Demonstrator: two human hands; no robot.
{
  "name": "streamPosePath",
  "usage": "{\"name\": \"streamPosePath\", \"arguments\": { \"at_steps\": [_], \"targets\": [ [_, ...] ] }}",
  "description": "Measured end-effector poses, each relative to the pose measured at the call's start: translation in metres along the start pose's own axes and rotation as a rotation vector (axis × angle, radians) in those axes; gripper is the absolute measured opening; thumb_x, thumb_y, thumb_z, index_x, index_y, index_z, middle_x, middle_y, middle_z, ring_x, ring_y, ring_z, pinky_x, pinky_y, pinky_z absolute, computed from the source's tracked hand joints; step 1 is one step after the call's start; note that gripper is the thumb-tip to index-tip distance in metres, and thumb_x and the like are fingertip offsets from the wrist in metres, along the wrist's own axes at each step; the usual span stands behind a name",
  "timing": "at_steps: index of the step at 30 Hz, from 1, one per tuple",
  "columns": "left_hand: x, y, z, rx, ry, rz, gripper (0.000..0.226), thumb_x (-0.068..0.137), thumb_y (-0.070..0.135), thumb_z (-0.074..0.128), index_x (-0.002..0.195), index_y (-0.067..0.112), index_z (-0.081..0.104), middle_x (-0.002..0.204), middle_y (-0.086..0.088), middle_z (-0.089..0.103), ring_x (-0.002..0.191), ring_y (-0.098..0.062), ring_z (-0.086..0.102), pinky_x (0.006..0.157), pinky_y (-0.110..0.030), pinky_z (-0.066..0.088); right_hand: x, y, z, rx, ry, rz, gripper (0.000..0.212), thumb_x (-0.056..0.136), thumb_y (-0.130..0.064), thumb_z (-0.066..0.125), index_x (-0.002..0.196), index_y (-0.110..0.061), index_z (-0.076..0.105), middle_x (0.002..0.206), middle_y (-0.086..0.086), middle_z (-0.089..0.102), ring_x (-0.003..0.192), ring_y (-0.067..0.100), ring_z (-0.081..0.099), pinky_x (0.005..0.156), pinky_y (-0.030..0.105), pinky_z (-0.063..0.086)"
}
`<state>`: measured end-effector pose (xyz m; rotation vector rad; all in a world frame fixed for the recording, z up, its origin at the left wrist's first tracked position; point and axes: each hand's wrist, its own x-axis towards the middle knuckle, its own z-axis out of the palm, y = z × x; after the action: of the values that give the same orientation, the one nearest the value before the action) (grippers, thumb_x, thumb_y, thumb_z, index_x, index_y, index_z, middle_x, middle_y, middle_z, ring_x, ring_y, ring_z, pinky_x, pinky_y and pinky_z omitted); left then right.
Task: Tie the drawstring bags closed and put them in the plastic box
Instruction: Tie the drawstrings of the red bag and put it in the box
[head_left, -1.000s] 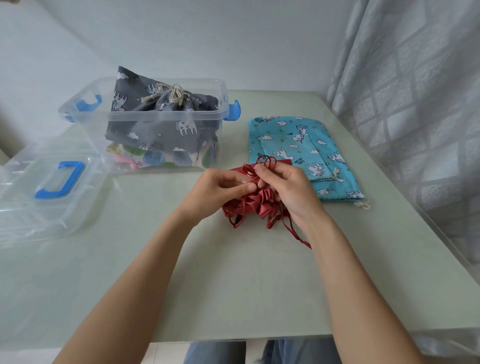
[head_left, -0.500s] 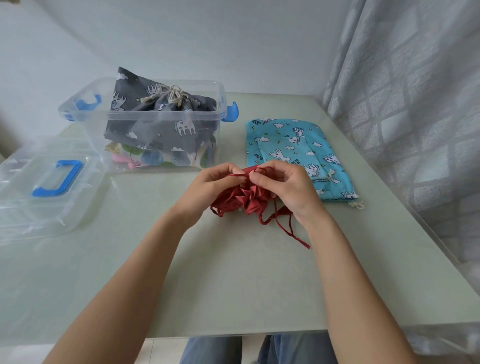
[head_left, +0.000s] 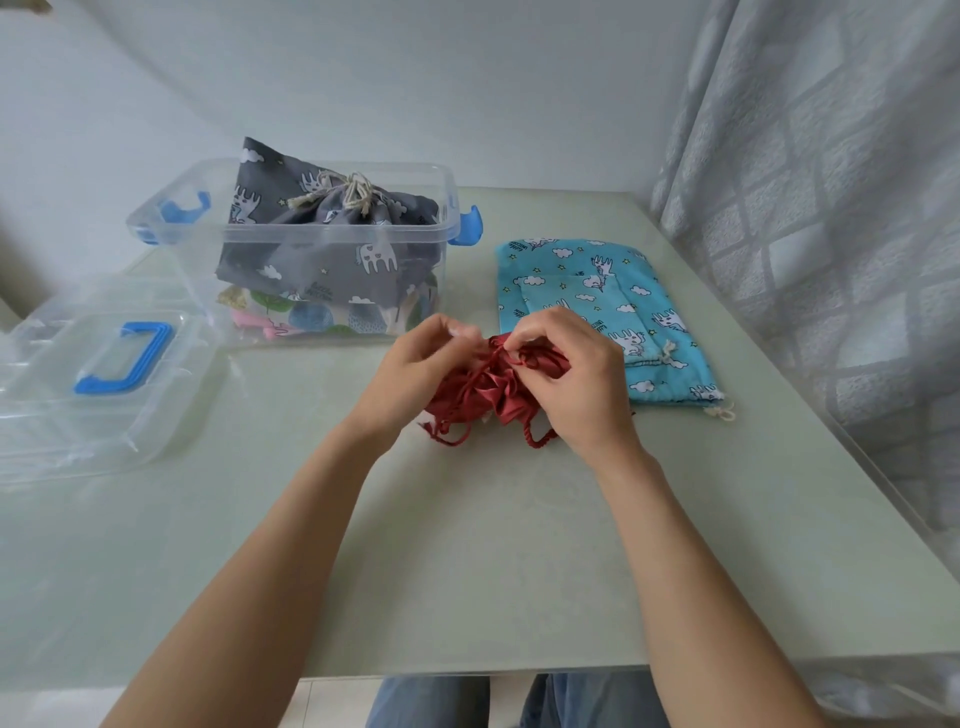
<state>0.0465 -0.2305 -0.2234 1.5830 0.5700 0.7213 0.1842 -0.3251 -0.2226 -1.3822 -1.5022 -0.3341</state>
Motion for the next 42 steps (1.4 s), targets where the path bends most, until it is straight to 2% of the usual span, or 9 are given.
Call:
{"name": "streamPosePath", "arguments": {
  "at_steps": [2,5,13,21,25,31,34,40,42],
  "targets": [
    [-0.001,0.001,0.001,-0.061,-0.065,0.019,0.005,0.089,0.018,0.057,0.09,0.015,0.054,0.091,-0.001,0.069,0.082,-0.013,0.065,0.071,-0.025,0.052,0.0,0.0,-0.001,-0.001,-0.01,-0.022,0.009,0.074,0.003,0.069,0.077,-0.005,0.065,0.078,0.001,0.064,0.074,0.018,0.06,0.066,0.028,0.049],
    [-0.002,0.004,0.001,-0.114,-0.106,0.039,0.013,0.081,0.021,0.061,0.093,0.017,0.058,0.087,0.0,0.071,0.078,-0.014,0.066,0.07,-0.026,0.055,-0.001,0.001,-0.001,0.01,-0.035,-0.035,0.007,0.075,-0.001,0.071,0.078,-0.005,0.066,0.08,0.002,0.066,0.076,0.019,0.061,0.067,0.03,0.05],
    [0.0,0.005,-0.01,-0.075,0.031,0.073,0.014,0.068,0.02,0.07,0.08,0.013,0.066,0.065,0.005,0.071,0.06,-0.006,0.064,0.061,-0.02,0.051,-0.003,0.003,0.001,0.12,0.012,0.077,0.01,0.076,-0.008,0.074,0.085,-0.004,0.073,0.085,0.002,0.073,0.08,0.011,0.068,0.072,0.028,0.056],
    [-0.002,0.005,-0.022,-0.063,0.143,0.076,0.002,0.083,0.009,0.064,0.084,0.01,0.065,0.059,0.005,0.068,0.052,-0.004,0.061,0.053,-0.015,0.048,0.001,0.008,-0.01,0.147,0.1,0.18,0.007,0.077,-0.011,0.074,0.084,-0.012,0.073,0.083,0.0,0.065,0.081,0.012,0.062,0.073,0.019,0.049],
    [0.0,0.003,-0.023,0.018,0.262,0.132,0.01,0.085,0.009,0.065,0.085,0.017,0.069,0.065,0.012,0.07,0.064,0.001,0.064,0.062,-0.011,0.049,0.003,0.003,-0.013,0.375,0.11,0.473,0.015,0.078,-0.013,0.074,0.079,-0.028,0.07,0.076,-0.011,0.071,0.077,0.015,0.067,0.073,0.028,0.054],
    [-0.013,-0.008,-0.02,0.002,0.431,0.115,0.014,0.085,0.009,0.065,0.082,0.022,0.069,0.064,0.015,0.069,0.063,0.002,0.063,0.062,-0.011,0.048,-0.006,-0.002,-0.022,0.574,0.014,0.789,0.006,0.082,-0.008,0.068,0.079,-0.014,0.066,0.071,0.002,0.064,0.059,0.004,0.056,0.062,0.015,0.048],
    [-0.022,-0.011,-0.021,0.257,0.373,0.156,0.01,0.085,0.012,0.067,0.083,0.021,0.071,0.069,0.011,0.07,0.064,0.0,0.065,0.064,-0.015,0.052,-0.015,-0.003,-0.034,0.571,-0.037,0.849,0.003,0.082,-0.006,0.067,0.081,-0.009,0.066,0.064,-0.001,0.064,0.056,0.003,0.056,0.063,0.015,0.05],
    [-0.031,-0.001,-0.038,0.815,0.037,0.418,0.011,0.083,0.011,0.068,0.089,0.018,0.073,0.077,0.007,0.069,0.069,-0.007,0.061,0.064,-0.007,0.043,-0.029,-0.003,-0.053,0.524,-0.097,0.905,0.013,0.08,-0.002,0.068,0.074,-0.014,0.067,0.056,-0.008,0.065,0.054,0.002,0.057,0.058,0.013,0.049],
    [-0.033,0.0,-0.042,0.933,-0.025,0.465,0.009,0.084,0.013,0.067,0.089,0.018,0.073,0.08,0.006,0.069,0.065,-0.007,0.059,0.064,-0.012,0.043,-0.035,-0.003,-0.055,0.515,-0.118,0.914,0.015,0.079,0.0,0.069,0.073,-0.014,0.067,0.057,-0.006,0.066,0.054,0.003,0.058,0.058,0.013,0.049]
  ]
}}
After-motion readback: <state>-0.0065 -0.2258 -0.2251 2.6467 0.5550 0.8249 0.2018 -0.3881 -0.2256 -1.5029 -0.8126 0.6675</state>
